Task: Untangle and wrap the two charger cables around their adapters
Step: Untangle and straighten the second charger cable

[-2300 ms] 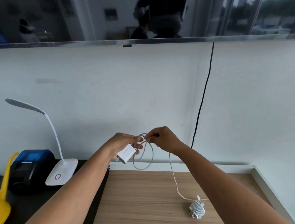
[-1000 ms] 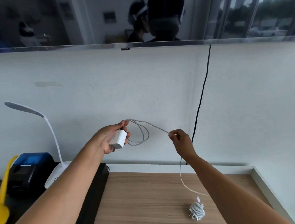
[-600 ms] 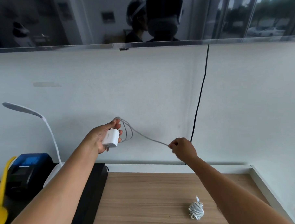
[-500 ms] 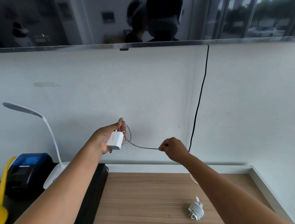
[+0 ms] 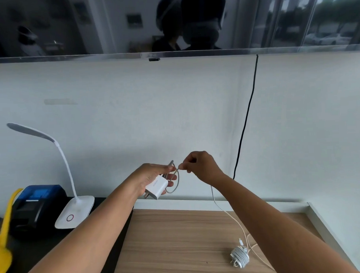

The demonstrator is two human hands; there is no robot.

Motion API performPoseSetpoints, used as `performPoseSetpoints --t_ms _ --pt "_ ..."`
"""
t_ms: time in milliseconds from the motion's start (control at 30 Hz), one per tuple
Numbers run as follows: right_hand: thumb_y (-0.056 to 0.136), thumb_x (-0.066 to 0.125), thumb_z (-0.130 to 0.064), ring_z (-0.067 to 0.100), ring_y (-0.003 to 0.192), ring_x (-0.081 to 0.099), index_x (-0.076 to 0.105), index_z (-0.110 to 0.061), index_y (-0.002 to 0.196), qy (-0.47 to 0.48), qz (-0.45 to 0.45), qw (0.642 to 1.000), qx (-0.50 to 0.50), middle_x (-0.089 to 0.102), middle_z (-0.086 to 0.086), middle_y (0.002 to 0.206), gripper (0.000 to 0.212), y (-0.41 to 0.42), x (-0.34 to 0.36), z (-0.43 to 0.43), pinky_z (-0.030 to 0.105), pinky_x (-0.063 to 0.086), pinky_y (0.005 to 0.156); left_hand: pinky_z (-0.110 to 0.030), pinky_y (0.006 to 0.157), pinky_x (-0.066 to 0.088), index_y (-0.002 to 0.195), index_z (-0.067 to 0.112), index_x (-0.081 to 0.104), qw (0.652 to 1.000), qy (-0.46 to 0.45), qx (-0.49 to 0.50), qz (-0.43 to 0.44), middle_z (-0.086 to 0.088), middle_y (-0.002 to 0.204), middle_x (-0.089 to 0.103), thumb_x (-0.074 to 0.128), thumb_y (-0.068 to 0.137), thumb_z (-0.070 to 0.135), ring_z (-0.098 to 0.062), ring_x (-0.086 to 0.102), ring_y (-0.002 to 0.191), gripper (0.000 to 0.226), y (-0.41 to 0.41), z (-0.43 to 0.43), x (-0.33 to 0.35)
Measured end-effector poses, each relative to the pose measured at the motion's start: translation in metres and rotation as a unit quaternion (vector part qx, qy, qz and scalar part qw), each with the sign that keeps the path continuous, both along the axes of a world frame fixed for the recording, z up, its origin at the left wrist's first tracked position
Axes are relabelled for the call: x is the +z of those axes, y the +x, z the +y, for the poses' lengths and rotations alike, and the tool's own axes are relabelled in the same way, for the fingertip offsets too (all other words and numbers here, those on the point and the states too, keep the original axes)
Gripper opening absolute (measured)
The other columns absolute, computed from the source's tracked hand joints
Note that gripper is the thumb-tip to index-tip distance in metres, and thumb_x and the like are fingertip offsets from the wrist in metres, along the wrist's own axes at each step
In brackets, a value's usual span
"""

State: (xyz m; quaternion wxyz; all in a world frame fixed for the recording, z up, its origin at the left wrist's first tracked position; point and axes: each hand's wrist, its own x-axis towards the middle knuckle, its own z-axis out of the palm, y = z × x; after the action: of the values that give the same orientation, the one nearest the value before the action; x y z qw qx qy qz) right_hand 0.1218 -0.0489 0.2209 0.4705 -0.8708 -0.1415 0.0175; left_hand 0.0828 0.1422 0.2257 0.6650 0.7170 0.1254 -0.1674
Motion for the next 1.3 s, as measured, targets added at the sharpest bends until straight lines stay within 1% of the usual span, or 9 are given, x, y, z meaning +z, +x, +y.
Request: performPoseSetpoints --t_ms 133,300,400,567,833,1033,1100,1200,1300 --pt "0.073 0.079 -0.042 0.009 0.059 0.051 0.064 -0.018 0.073 -0.026 -0.033 0.998 -0.056 0.060 -0.007 0.066 0.027 0.004 -0.005 -0.002 0.026 0.041 0.058 -0.037 0.070 0.057 0.104 0.010 0.076 0.998 0.011 -0.056 0.030 -0.009 0.097 0.076 0.084 0.070 0.037 -0.024 0.071 0.080 0.044 -0.002 -0.005 0.004" --pt "0.083 0.071 -0.031 0.015 0.073 0.061 0.069 -0.019 0.078 -0.024 -0.031 0.998 -0.042 0.070 -0.004 0.079 0.013 0.003 -0.008 -0.005 0.033 0.050 0.069 -0.037 0.063 0.056 0.102 0.009 0.077 0.995 0.005 -0.094 0.042 -0.003 0.079 0.068 0.083 0.072 0.035 -0.022 0.068 0.074 0.040 -0.001 -0.003 0.008" --pt "0.087 0.065 -0.029 0.016 0.076 0.064 0.070 -0.023 0.079 -0.031 -0.036 0.997 -0.058 0.069 -0.004 0.076 0.010 0.006 -0.010 -0.010 0.035 0.052 0.073 -0.034 0.057 0.054 0.099 0.009 0.073 0.994 -0.043 -0.092 0.047 -0.003 0.077 0.063 0.080 0.076 0.032 -0.021 0.066 0.072 0.033 0.000 0.003 0.009" --pt "0.088 0.062 -0.027 0.011 0.066 0.061 0.071 -0.028 0.082 -0.024 0.006 0.994 -0.109 0.065 -0.006 0.067 0.012 0.011 -0.019 -0.032 0.028 0.047 0.065 -0.026 0.048 0.048 0.088 0.015 0.067 0.986 -0.156 -0.052 0.025 0.002 0.069 0.059 0.069 0.085 0.028 -0.017 0.062 0.063 0.014 0.000 0.019 0.012" --pt "0.089 0.059 -0.028 0.015 0.078 0.063 0.069 -0.034 0.080 -0.057 0.039 0.978 -0.194 0.063 -0.013 0.071 0.015 0.019 -0.041 -0.066 0.025 0.040 0.061 -0.023 0.044 0.049 0.087 0.018 0.066 0.972 -0.232 0.034 0.002 0.005 0.068 0.058 0.064 0.088 0.029 -0.013 0.061 0.059 0.011 0.001 0.054 0.017" --pt "0.090 0.057 -0.031 0.021 0.079 0.063 0.068 -0.027 0.081 -0.110 0.048 0.968 -0.220 0.069 -0.003 0.080 0.015 0.022 -0.051 -0.078 0.028 0.046 0.066 -0.022 0.050 0.054 0.091 0.020 0.068 0.957 -0.264 0.118 -0.011 0.007 0.065 0.062 0.063 0.091 0.031 -0.013 0.063 0.058 0.013 0.006 0.068 0.023" --pt "0.090 0.054 -0.024 0.023 0.085 0.064 0.069 -0.024 0.086 -0.142 0.057 0.966 -0.210 0.071 -0.001 0.086 0.016 0.022 -0.055 -0.072 0.030 0.048 0.073 -0.022 0.050 0.054 0.091 0.020 0.070 0.958 -0.255 0.131 -0.014 0.006 0.066 0.063 0.063 0.092 0.031 -0.014 0.064 0.058 0.013 0.007 0.065 0.022" --pt "0.083 0.053 -0.011 0.025 0.097 0.065 0.066 -0.018 0.099 -0.207 0.083 0.964 -0.145 0.071 0.004 0.099 0.021 0.021 -0.058 -0.056 0.032 0.051 0.081 -0.026 0.050 0.054 0.092 0.018 0.072 0.965 -0.226 0.131 -0.015 0.004 0.072 0.067 0.068 0.089 0.030 -0.015 0.066 0.062 0.013 0.009 0.055 0.021" --pt "0.080 0.062 -0.005 0.022 0.088 0.064 0.068 -0.008 0.097 -0.256 0.101 0.960 -0.049 0.072 0.008 0.099 0.018 0.017 -0.050 -0.037 0.030 0.053 0.076 -0.028 0.050 0.055 0.089 0.016 0.073 0.976 -0.189 0.109 -0.025 0.002 0.073 0.070 0.069 0.088 0.027 -0.017 0.067 0.061 0.011 0.011 0.042 0.019"
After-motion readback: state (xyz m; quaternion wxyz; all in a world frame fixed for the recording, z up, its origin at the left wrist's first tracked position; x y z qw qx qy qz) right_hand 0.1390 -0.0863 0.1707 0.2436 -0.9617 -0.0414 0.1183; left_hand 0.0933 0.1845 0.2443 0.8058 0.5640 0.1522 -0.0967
